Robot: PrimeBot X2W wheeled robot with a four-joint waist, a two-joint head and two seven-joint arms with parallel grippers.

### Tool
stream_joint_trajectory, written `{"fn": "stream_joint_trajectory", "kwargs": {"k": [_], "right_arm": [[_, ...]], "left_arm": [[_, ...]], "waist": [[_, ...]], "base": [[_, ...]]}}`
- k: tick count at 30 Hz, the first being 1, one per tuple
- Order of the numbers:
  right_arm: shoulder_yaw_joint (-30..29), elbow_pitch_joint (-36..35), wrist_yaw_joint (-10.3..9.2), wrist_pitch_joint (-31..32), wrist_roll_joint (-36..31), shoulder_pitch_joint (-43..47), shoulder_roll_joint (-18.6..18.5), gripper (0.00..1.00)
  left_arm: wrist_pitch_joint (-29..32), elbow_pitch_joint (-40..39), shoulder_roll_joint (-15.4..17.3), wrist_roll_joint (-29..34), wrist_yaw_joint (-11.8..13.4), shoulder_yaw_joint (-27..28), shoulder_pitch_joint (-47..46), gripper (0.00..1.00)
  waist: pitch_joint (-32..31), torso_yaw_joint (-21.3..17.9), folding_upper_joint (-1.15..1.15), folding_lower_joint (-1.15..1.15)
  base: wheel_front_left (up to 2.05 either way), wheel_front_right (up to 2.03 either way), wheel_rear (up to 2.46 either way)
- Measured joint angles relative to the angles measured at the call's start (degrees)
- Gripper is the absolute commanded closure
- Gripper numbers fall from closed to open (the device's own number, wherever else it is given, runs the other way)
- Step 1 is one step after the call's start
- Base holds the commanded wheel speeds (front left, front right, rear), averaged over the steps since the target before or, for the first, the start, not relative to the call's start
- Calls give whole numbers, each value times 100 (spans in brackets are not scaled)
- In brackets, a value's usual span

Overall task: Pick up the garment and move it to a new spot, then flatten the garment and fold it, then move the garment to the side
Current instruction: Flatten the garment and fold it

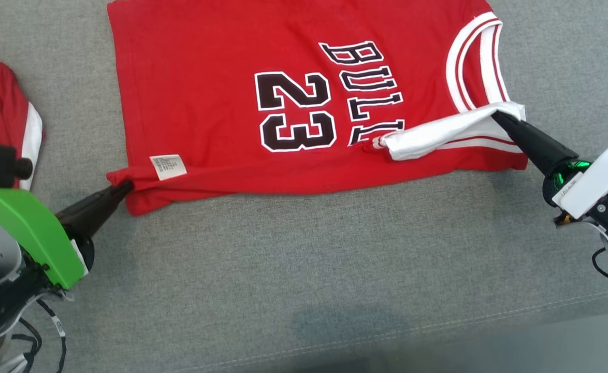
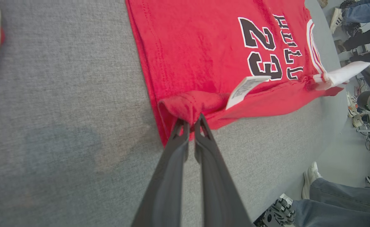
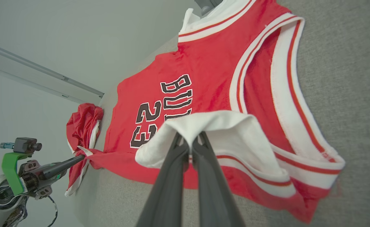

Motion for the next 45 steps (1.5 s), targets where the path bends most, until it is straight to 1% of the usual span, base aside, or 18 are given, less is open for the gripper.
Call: {"fn": "stream_joint_trajectory", "kwargs": {"k": [4, 10, 20, 32, 33, 34, 35, 39, 40, 41, 42, 43, 44, 45], "right_arm": [[11, 101, 0, 57, -2, -235, 13, 100], [12, 297, 0, 57, -20, -461, 53, 100], [25, 590, 0, -30, -200, -758, 192, 100], [208, 981, 0, -138, -480, -1031, 354, 100], [212, 1010, 0, -141, -498, -1053, 369, 100], [226, 1038, 0, -145, -503, -1065, 383, 100], [247, 1074, 0, -158, -517, -1068, 398, 100], [313, 1216, 0, -188, -524, -1084, 478, 100], [325, 1257, 0, -190, -547, -1099, 497, 100], [332, 1300, 0, -234, -590, -1118, 514, 100], [334, 1330, 0, -279, -638, -1145, 524, 75], [335, 1352, 0, -307, -686, -1172, 526, 57], [333, 1382, 0, -338, -726, -1198, 533, 37], [331, 1416, -1, -382, -754, -1218, 543, 0]], "left_arm": [[152, 130, 12, -53, 165, 23, -144, 100], [299, 328, -64, -89, 271, -33, -430, 100], [584, 564, -69, -94, 333, -205, -771, 100], [695, 862, -80, 42, 387, -309, -1207, 100], [695, 884, -86, 49, 388, -321, -1228, 84], [695, 911, -92, 56, 397, -324, -1248, 78], [694, 945, -107, 87, 404, -328, -1269, 75], [686, 1056, -162, 107, 433, -337, -1355, 71], [684, 1074, -174, 109, 434, -338, -1378, 67], [630, 1098, -192, 127, 437, -334, -1398, 60], [575, 1137, -210, 157, 438, -321, -1421, 22], [567, 1173, -219, 172, 438, -324, -1454, 0], [567, 1201, -220, 191, 438, -326, -1477, 0], [566, 1222, -221, 201, 438, -327, -1496, 0]], "waist": [[87, -26, 0, 0], [152, -59, 0, 0], [190, -114, 0, 0], [225, -192, 0, 0], [227, -195, 0, 0], [232, -196, 0, 0], [236, -197, 0, 0], [255, -198, 0, 0], [261, -199, 0, 0], [267, -199, 0, 0], [273, -201, 0, 0], [278, -201, 0, 0], [284, -203, 0, 0], [290, -203, 0, 0]], "base": [[0, 0, 0], [0, 0, 0], [0, 0, 0], [0, 0, 0], [0, 0, 0], [0, 0, 0], [0, 0, 0], [0, 0, 0], [0, 0, 0], [0, 0, 0], [0, 0, 0], [0, 0, 0], [0, 0, 0], [0, 0, 0]]}}
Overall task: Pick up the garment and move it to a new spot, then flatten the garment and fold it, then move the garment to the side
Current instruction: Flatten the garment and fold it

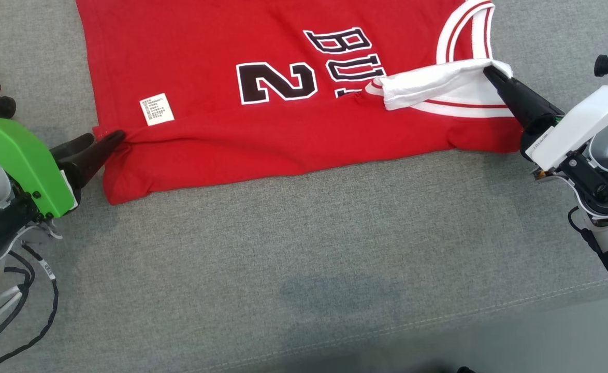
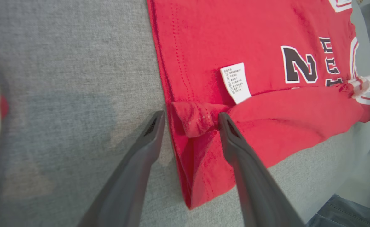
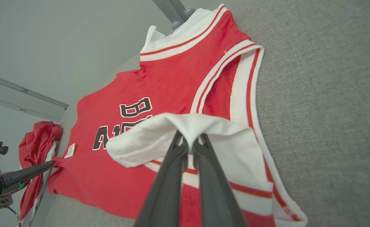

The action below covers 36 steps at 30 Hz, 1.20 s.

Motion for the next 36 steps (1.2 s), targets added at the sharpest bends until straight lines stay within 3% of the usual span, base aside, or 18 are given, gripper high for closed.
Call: {"fn": "stream_joint_trajectory", "kwargs": {"k": [8, 16, 17, 19, 24, 36], "right_arm": [[-13, 229, -8, -234, -172, -93, 56, 0], [-80, 305, -8, -662, -508, -140, -54, 0], [31, 345, -7, -784, -780, 163, -242, 0], [125, 404, -7, -814, -847, 525, -316, 0], [171, 461, -45, -866, -847, 984, -347, 0], [260, 459, -110, -953, -877, 1023, -256, 0]], "left_arm": [[-242, 168, -21, 280, 0, 4, -118, 0], [-1057, 235, -105, 379, -1, 422, -148, 0], [-1465, 172, -158, 487, -1, 548, 275, 0], [-1637, 171, -379, 453, -1, 557, 755, 0], [-1805, 70, -736, 236, 0, 483, 1444, 0], [-2033, -58, -872, 309, -1, 287, 1525, 0]], "waist": [[19, 3, 0, 0], [-104, 17, 0, 0], [-241, 23, 0, 0], [-355, 39, 0, 0], [-529, 127, 0, -1], [-504, 304, 0, 0]], "base": [[0, 0, 0], [0, 0, 0], [0, 0, 0], [0, 0, 0], [0, 0, 0], [0, 0, 0]]}}
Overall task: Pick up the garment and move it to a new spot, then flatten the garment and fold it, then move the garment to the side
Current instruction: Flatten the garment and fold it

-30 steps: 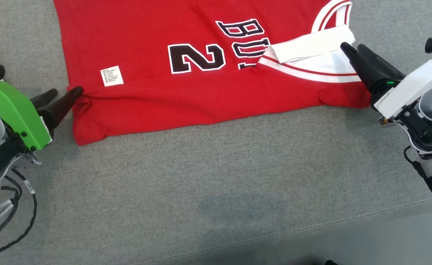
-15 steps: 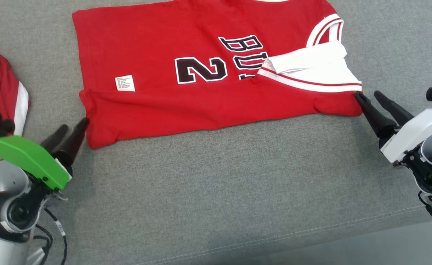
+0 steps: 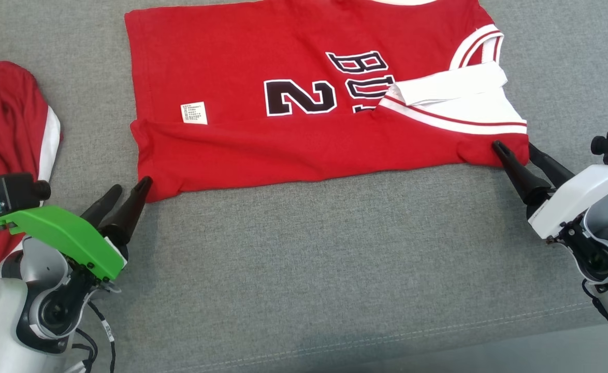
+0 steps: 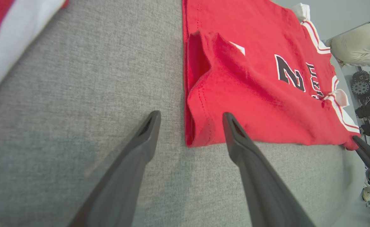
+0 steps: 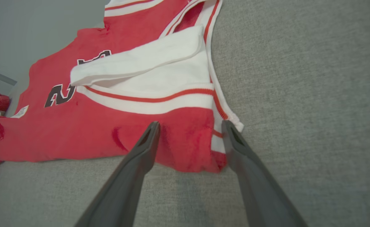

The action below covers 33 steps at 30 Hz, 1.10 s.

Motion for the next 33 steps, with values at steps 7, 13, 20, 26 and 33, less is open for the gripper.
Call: {"fn": "stream_joint_trajectory", "kwargs": {"k": [7, 13, 20, 26, 33], "right_arm": [[-1, -4, -59, -7, -266, -2, -216, 0], [10, -22, -142, 31, -300, -7, -313, 0], [167, -55, -140, 165, -280, -8, -203, 0], [178, -88, -138, 258, -279, -43, -198, 76], [247, -94, -92, 433, -233, -133, -156, 100]], "left_arm": [[-13, 5, 57, 237, 0, -160, 43, 0], [43, -18, 67, 244, 1, -248, 66, 0], [55, -42, 7, 245, 0, -364, 25, 0], [164, 4, -53, 303, -10, -510, -153, 20], [296, 112, -86, 303, -97, -651, -234, 100]], "waist": [[-20, -5, 0, 0], [29, -46, 0, 0], [79, -47, 0, 0], [111, -31, 0, 0], [110, -38, 0, 0]], "base": [[0, 0, 0], [0, 0, 0], [0, 0, 0], [0, 0, 0], [0, 0, 0]]}}
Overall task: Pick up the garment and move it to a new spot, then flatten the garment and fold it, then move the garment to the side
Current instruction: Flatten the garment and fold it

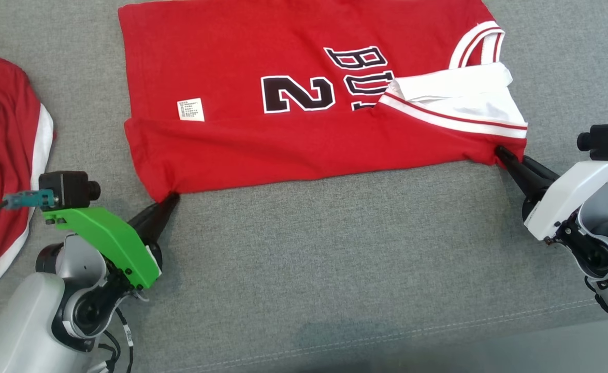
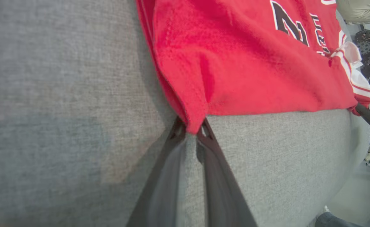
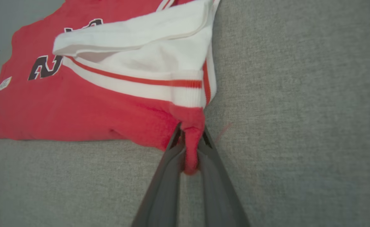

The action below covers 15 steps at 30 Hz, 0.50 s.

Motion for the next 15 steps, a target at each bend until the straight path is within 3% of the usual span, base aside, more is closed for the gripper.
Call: {"fn": "stream_joint_trajectory", "kwargs": {"k": [15], "right_arm": [[31, -51, 2, 532, 163, -37, -360, 100]], "left_arm": [[413, -91, 363, 8, -194, -126, 29, 100]], "waist": [[-217, 2, 0, 0]], "base": [[0, 0, 0]]}}
